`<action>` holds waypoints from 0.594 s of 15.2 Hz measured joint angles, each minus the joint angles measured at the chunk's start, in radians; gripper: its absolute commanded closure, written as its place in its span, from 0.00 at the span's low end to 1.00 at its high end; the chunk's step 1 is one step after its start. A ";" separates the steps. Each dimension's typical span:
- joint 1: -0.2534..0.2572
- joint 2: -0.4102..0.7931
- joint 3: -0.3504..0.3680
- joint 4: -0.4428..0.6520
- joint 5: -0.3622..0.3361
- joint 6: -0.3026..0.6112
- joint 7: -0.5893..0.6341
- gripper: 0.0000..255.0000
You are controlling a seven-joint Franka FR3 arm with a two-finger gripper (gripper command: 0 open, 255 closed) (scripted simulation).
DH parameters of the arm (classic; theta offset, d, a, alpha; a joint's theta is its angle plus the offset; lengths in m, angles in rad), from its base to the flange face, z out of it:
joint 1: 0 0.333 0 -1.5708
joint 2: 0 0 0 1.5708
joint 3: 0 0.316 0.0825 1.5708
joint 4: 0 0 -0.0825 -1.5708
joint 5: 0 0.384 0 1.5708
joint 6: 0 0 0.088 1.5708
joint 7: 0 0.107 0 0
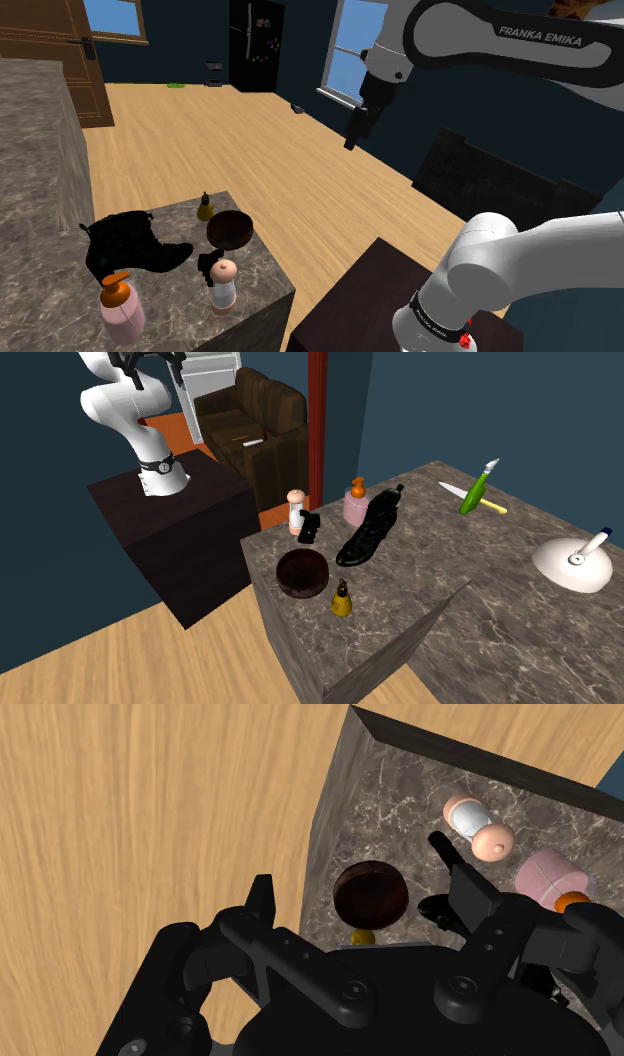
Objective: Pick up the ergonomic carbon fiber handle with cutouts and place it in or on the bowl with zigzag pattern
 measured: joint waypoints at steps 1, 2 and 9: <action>0.000 0.000 0.000 0.000 0.000 0.000 0.000 0.00; 0.003 0.009 0.005 -0.005 0.003 0.012 0.004 0.00; 0.037 0.166 0.067 -0.051 0.032 0.204 0.041 0.00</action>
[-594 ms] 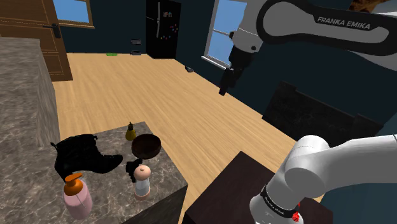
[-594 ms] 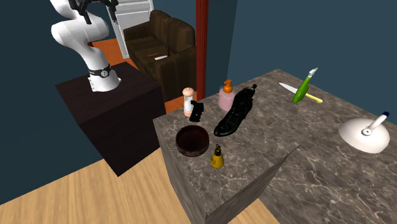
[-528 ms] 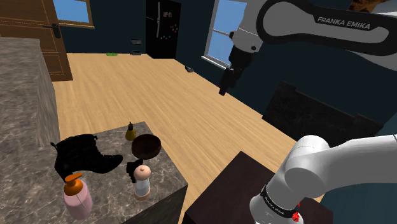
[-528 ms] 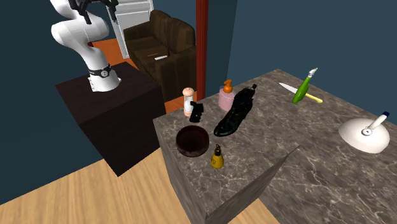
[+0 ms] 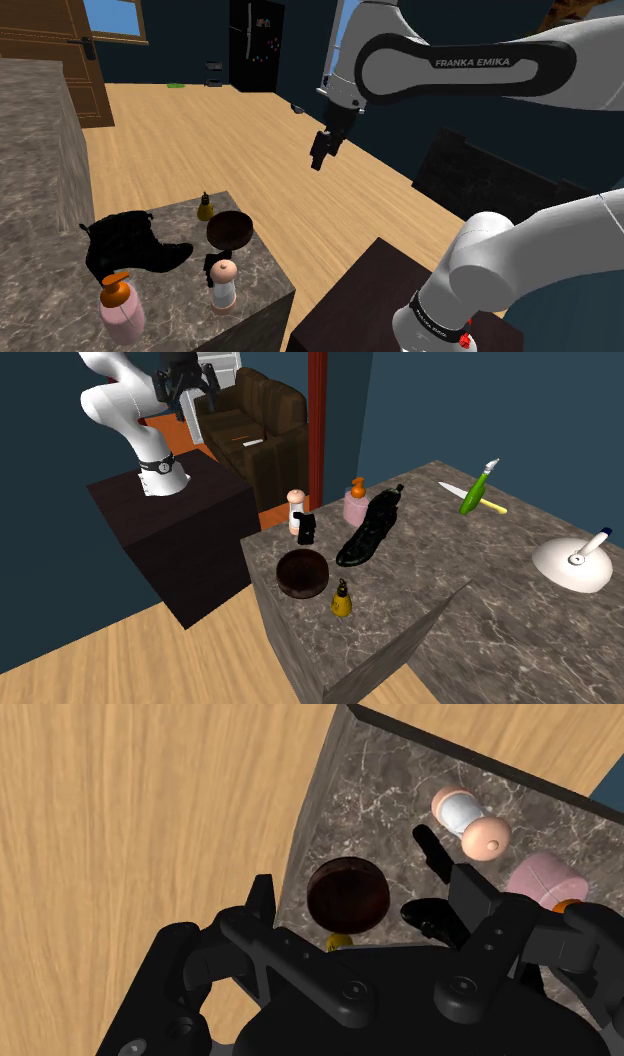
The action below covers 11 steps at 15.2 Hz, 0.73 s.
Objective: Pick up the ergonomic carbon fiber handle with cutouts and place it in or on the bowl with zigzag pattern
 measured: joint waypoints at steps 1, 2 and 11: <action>0.004 0.024 0.007 -0.001 0.002 0.024 0.003 0.00; 0.007 0.051 0.013 -0.007 0.004 0.055 0.005 0.00; 0.035 0.346 0.094 0.032 -0.007 0.296 0.061 0.00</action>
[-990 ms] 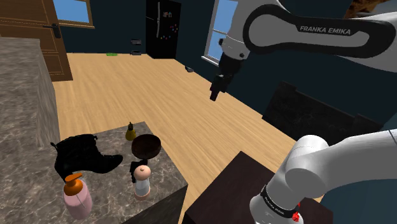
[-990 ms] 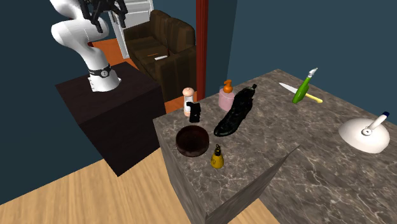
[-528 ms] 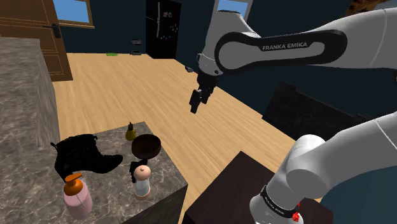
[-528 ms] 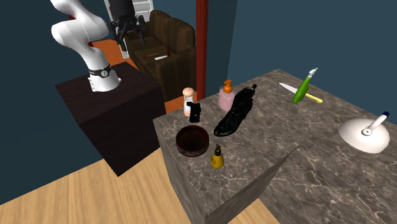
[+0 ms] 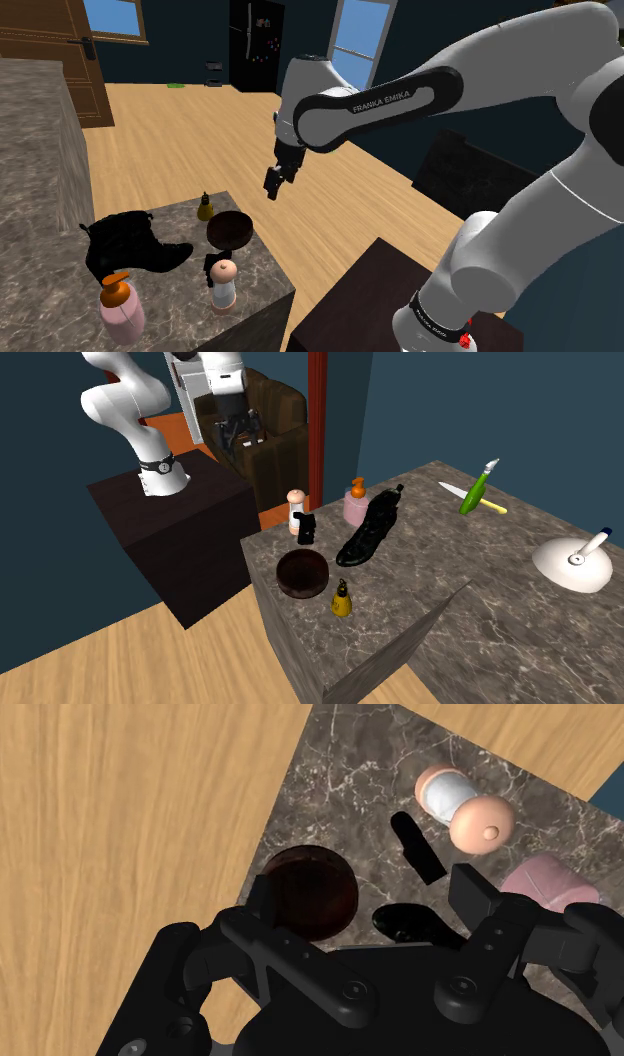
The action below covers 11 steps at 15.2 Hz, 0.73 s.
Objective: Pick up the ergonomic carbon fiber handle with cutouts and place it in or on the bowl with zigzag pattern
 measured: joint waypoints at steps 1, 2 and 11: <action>0.003 0.035 0.009 0.011 -0.005 0.022 0.010 0.00; 0.005 0.071 0.016 0.019 -0.013 0.048 0.017 0.00; 0.045 0.399 0.062 0.172 -0.117 0.197 0.113 0.00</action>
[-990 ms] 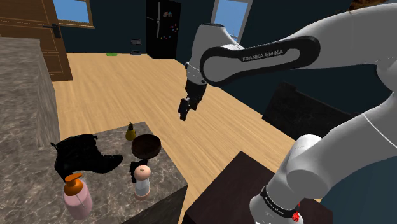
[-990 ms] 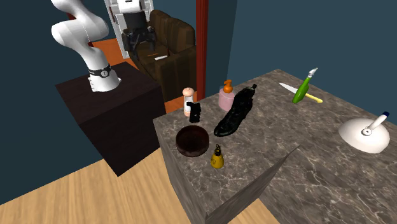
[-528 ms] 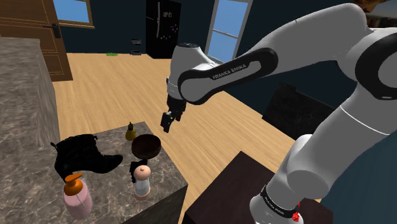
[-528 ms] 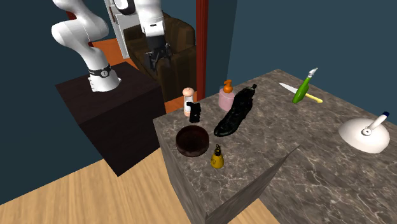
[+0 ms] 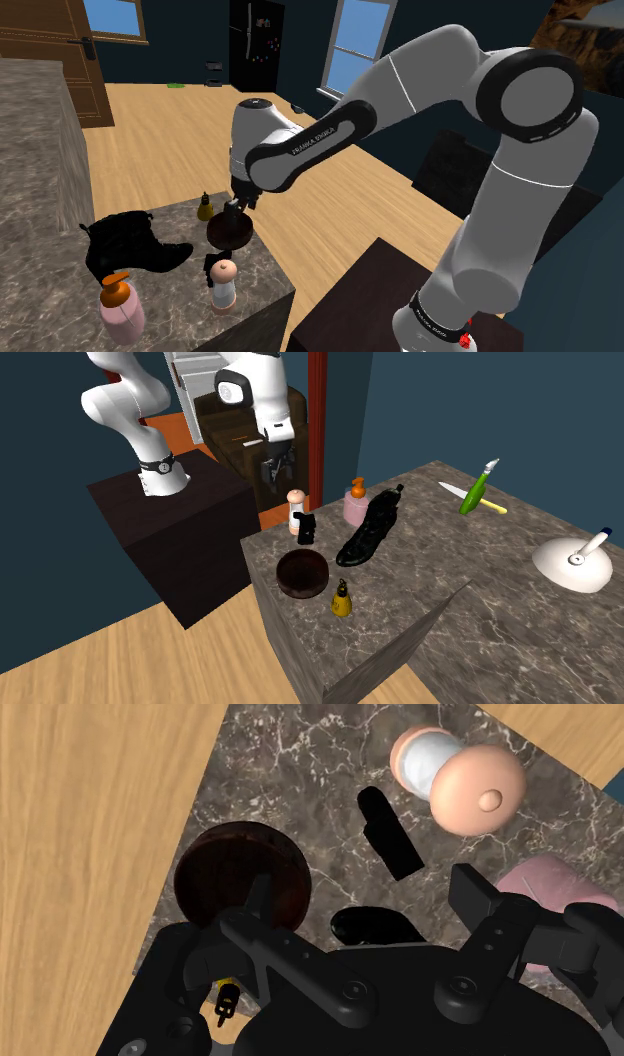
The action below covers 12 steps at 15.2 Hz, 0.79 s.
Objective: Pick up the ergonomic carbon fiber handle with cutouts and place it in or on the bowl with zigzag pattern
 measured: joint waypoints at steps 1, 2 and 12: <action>0.008 0.046 0.000 0.026 -0.018 0.017 0.014 0.00; 0.019 0.077 0.001 0.044 -0.031 0.025 0.028 0.00; 0.133 0.460 -0.027 0.357 -0.143 0.067 0.102 0.00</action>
